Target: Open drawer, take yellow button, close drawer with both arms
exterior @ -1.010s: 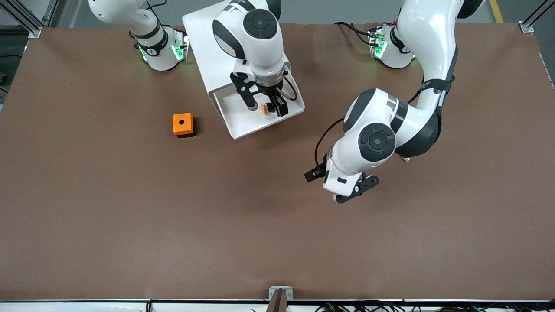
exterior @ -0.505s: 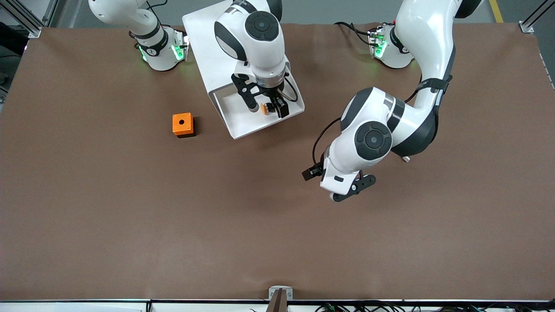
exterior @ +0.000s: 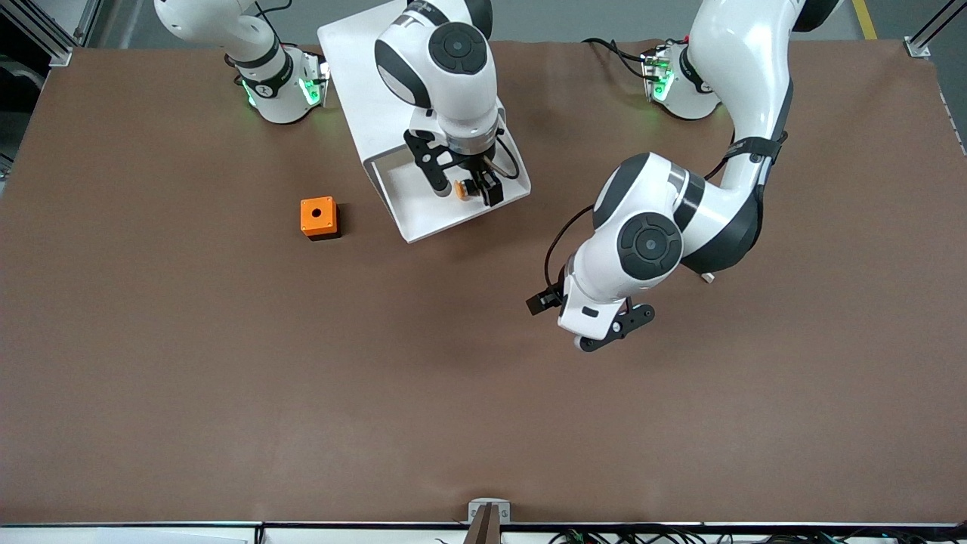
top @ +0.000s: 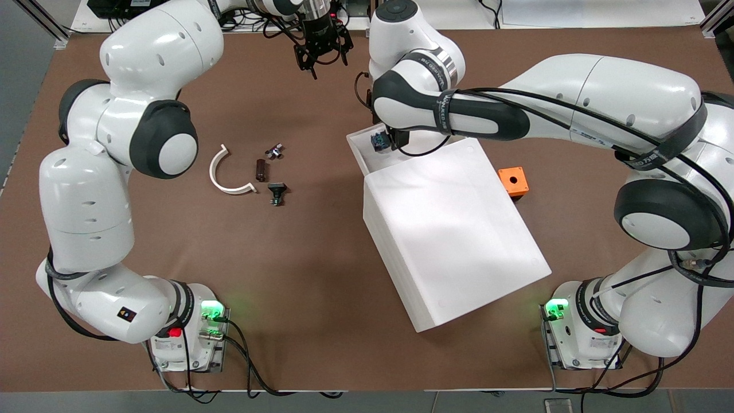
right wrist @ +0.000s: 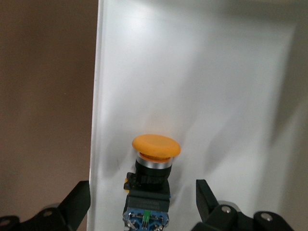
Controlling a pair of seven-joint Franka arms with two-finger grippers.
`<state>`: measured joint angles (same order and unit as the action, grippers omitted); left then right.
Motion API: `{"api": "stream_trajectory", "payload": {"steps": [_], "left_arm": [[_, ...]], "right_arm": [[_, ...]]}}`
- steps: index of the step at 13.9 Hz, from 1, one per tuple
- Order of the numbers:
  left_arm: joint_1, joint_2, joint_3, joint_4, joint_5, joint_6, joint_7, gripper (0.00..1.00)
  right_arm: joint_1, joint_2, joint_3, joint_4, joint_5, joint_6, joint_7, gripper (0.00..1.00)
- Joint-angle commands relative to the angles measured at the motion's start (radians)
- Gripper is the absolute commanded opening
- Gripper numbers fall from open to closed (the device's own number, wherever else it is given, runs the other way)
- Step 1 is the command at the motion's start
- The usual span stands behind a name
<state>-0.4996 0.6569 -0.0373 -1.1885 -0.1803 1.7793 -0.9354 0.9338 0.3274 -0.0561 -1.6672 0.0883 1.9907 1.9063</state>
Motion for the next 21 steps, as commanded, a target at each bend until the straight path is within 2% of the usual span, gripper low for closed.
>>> {"api": "stream_trajectory", "payload": {"steps": [1, 3, 6, 7, 8, 9, 10, 14, 16, 19, 21], "left_arm": [[-0.004, -0.029, -0.004, -0.036, 0.022, 0.015, -0.005, 0.99], [-0.004, -0.029, -0.004, -0.036, 0.022, 0.015, -0.006, 0.99], [-0.004, -0.029, -0.006, -0.036, 0.019, 0.015, -0.005, 0.99], [-0.004, -0.029, -0.004, -0.036, 0.019, 0.015, -0.006, 0.99], [-0.004, -0.029, -0.006, -0.036, 0.019, 0.015, -0.006, 0.99], [-0.004, -0.029, -0.006, -0.036, 0.018, 0.015, -0.006, 0.99], [-0.004, -0.029, -0.006, -0.036, 0.018, 0.015, -0.006, 0.99], [-0.005, -0.028, -0.006, -0.036, 0.016, 0.019, -0.006, 0.99], [-0.007, -0.029, -0.006, -0.036, 0.016, 0.022, -0.006, 0.99], [-0.017, -0.029, -0.006, -0.039, 0.015, 0.02, -0.006, 0.99], [-0.037, -0.029, -0.007, -0.04, 0.013, 0.02, -0.006, 0.99]], "right_arm": [[0.013, 0.016, -0.005, 0.029, -0.015, -0.006, 0.022, 0.81], [0.013, 0.016, -0.007, 0.029, -0.01, -0.003, 0.022, 0.63], [0.022, 0.024, -0.005, 0.029, -0.012, 0.008, 0.022, 0.49], [0.025, 0.027, -0.005, 0.029, -0.015, 0.008, 0.022, 0.38], [0.032, 0.028, -0.005, 0.029, -0.016, 0.008, 0.022, 0.2], [0.036, 0.032, -0.007, 0.029, -0.018, 0.008, 0.025, 0.07], [0.036, 0.032, -0.007, 0.029, -0.018, 0.008, 0.025, 0.0], [0.022, 0.03, -0.007, 0.064, -0.016, -0.009, 0.011, 0.0], [0.002, 0.03, -0.01, 0.107, -0.013, -0.064, -0.03, 0.0], [-0.067, 0.027, -0.01, 0.19, -0.002, -0.2, -0.178, 0.0], [-0.125, 0.012, -0.013, 0.213, -0.008, -0.275, -0.368, 0.0]]}}
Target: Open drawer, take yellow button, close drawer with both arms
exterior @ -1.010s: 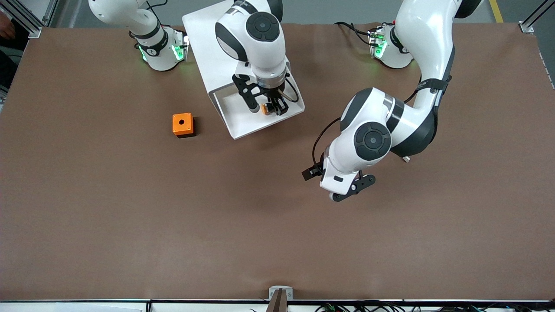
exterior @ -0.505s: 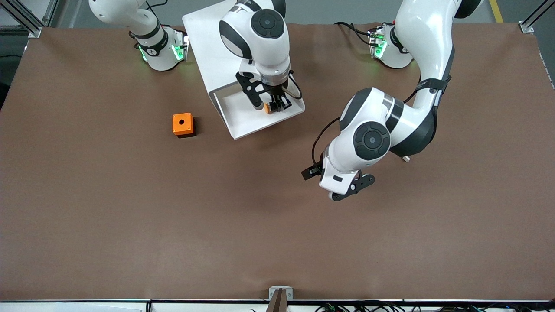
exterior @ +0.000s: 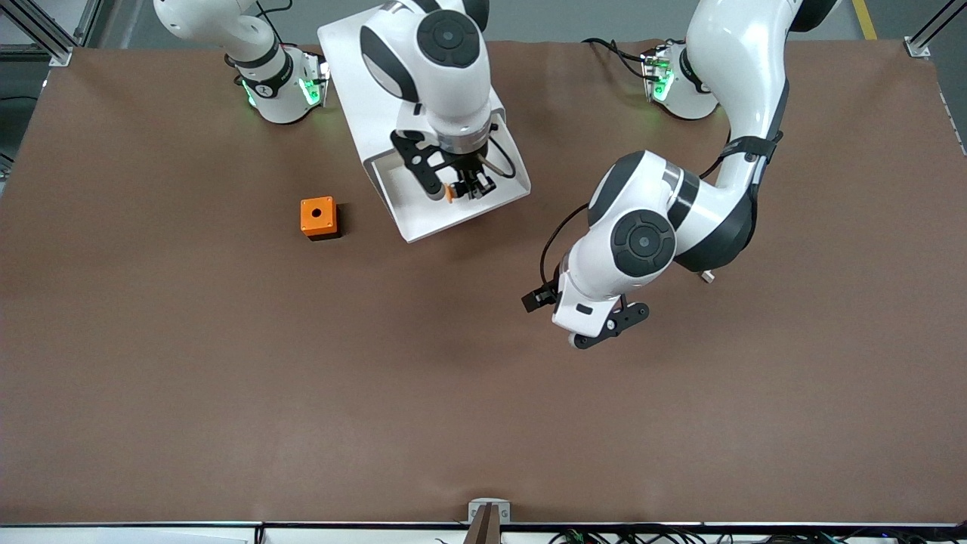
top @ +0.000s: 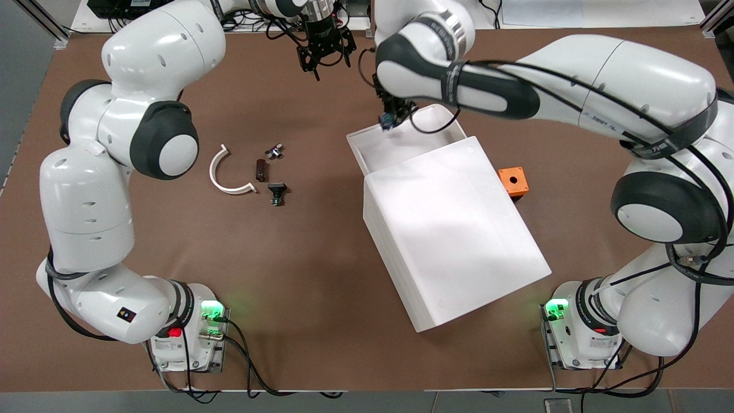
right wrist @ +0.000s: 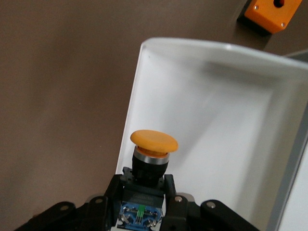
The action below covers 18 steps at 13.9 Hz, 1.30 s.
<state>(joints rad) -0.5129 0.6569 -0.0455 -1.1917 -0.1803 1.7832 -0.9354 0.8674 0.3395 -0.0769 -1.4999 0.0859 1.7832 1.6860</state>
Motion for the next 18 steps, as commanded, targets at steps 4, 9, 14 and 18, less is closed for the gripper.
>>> {"api": "stream_trajectory", "payload": {"steps": [4, 9, 14, 18], "left_arm": [[-0.074, -0.03, -0.005, -0.04, 0.009, 0.016, -0.034, 0.99], [-0.168, -0.019, -0.005, -0.042, 0.01, 0.016, -0.124, 0.99], [-0.254, -0.002, -0.005, -0.04, 0.012, 0.018, -0.172, 0.99], [-0.311, 0.006, -0.007, -0.055, -0.001, 0.018, -0.22, 0.99]], "right_arm": [[-0.25, -0.045, 0.008, 0.044, 0.002, -0.105, -0.545, 0.0], [-0.445, -0.039, 0.008, 0.035, 0.003, -0.096, -0.92, 0.0], [-0.655, -0.034, 0.006, -0.068, 0.0, -0.029, -1.297, 0.0], [-0.8, -0.004, 0.006, -0.181, -0.012, 0.148, -1.541, 0.0]]}}
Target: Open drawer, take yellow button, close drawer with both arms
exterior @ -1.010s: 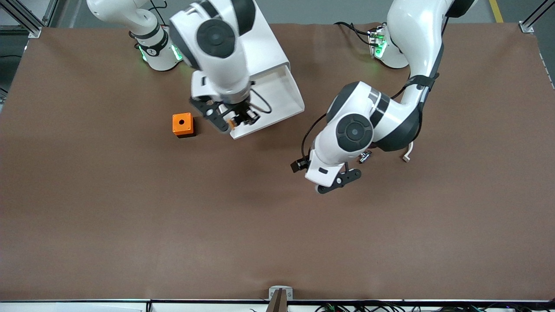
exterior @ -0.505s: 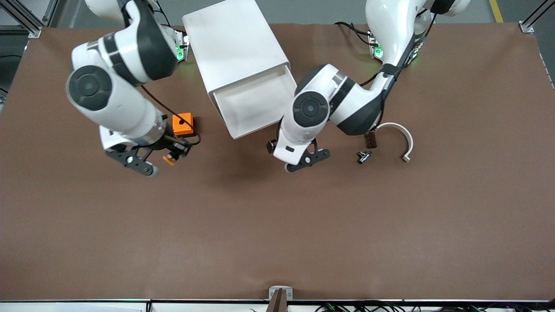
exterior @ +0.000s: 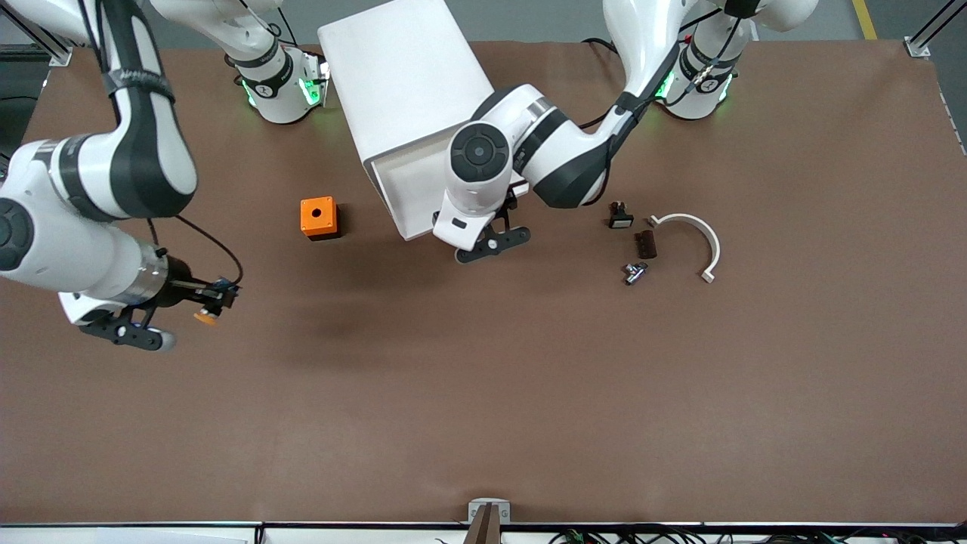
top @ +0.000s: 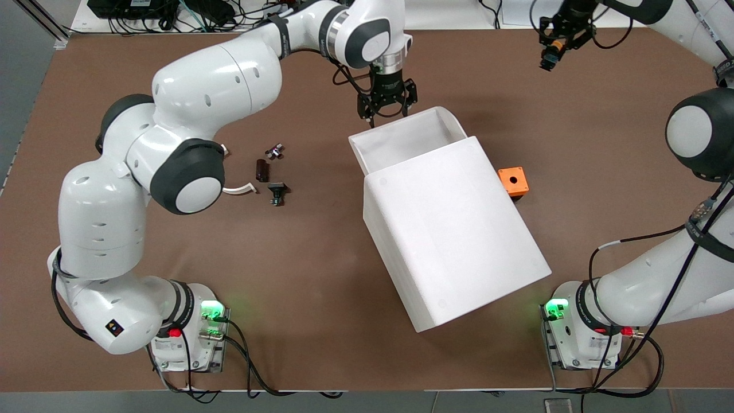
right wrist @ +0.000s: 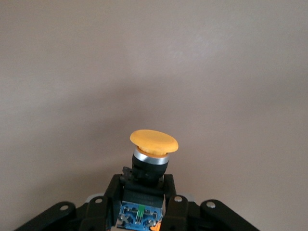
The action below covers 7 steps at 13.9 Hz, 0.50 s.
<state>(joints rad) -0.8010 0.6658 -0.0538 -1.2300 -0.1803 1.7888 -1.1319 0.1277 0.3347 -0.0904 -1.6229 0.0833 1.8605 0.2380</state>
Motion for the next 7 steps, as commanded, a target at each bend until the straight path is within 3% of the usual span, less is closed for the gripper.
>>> {"api": "stream_trajectory", "payload": {"steps": [1, 7], "left_arm": [[-0.026, -0.003, -0.001, -0.019, -0.031, 0.011, -0.025, 0.99], [-0.047, -0.003, -0.001, -0.048, -0.214, 0.011, -0.048, 0.99]], "right_arm": [[-0.089, 0.012, 0.02, -0.086, -0.01, 0.119, -0.156, 0.0], [-0.258, 0.147, 0.02, -0.121, -0.013, 0.317, -0.425, 0.0]]}}
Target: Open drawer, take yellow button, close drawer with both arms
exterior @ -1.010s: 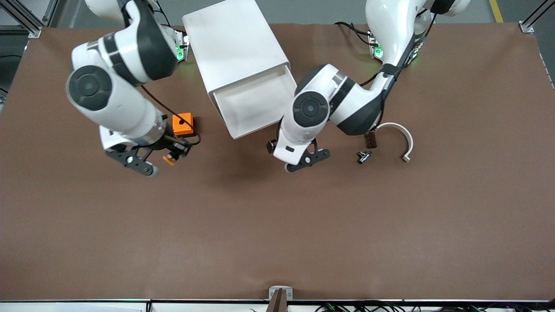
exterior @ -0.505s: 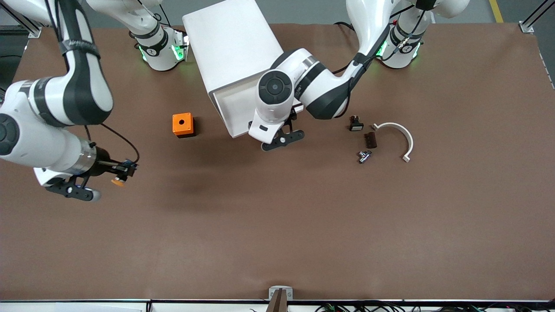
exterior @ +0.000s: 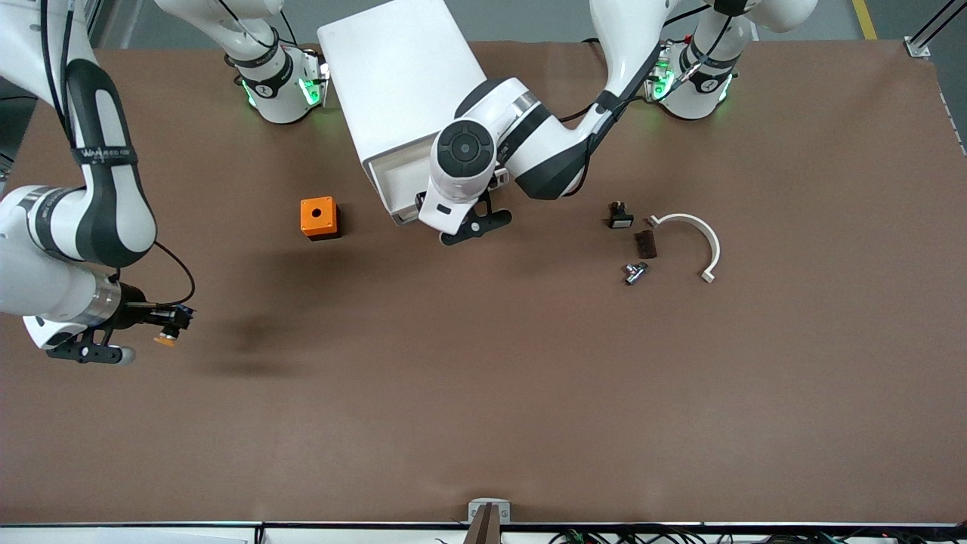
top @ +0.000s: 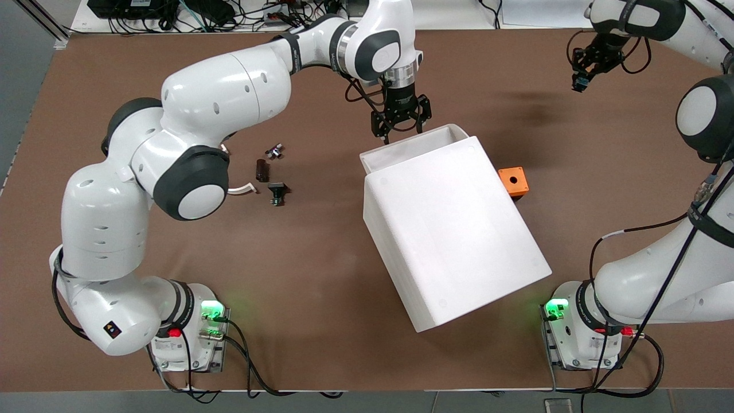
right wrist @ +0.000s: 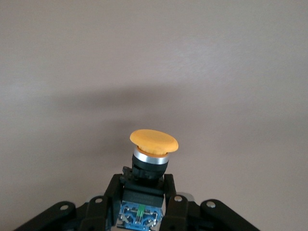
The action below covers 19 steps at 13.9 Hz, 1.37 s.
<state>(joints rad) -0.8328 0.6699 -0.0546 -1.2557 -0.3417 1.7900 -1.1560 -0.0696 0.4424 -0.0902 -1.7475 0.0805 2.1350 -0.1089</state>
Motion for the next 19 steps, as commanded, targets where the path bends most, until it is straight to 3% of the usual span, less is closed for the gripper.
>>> {"api": "stream_trajectory", "payload": {"steps": [1, 6, 10, 15, 19], "left_arm": [[-0.029, -0.007, -0.001, -0.031, -0.071, 0.009, -0.024, 0.99], [-0.046, -0.007, -0.001, -0.071, -0.195, 0.009, -0.027, 0.99], [-0.046, -0.007, -0.001, -0.093, -0.273, 0.009, -0.027, 0.99], [-0.042, -0.018, 0.002, -0.09, -0.246, 0.008, -0.007, 0.99], [-0.019, -0.067, 0.013, -0.08, -0.108, 0.008, -0.013, 0.99]], "right_arm": [[-0.082, 0.062, 0.02, 0.003, -0.008, 0.081, -0.121, 0.0], [-0.168, 0.202, 0.023, 0.008, 0.001, 0.282, -0.308, 0.0], [-0.165, 0.222, 0.027, 0.017, 0.007, 0.286, -0.334, 0.0], [-0.087, 0.217, 0.029, 0.028, 0.015, 0.273, -0.209, 0.0], [0.007, 0.206, 0.029, 0.028, 0.015, 0.186, -0.02, 0.0]]}}
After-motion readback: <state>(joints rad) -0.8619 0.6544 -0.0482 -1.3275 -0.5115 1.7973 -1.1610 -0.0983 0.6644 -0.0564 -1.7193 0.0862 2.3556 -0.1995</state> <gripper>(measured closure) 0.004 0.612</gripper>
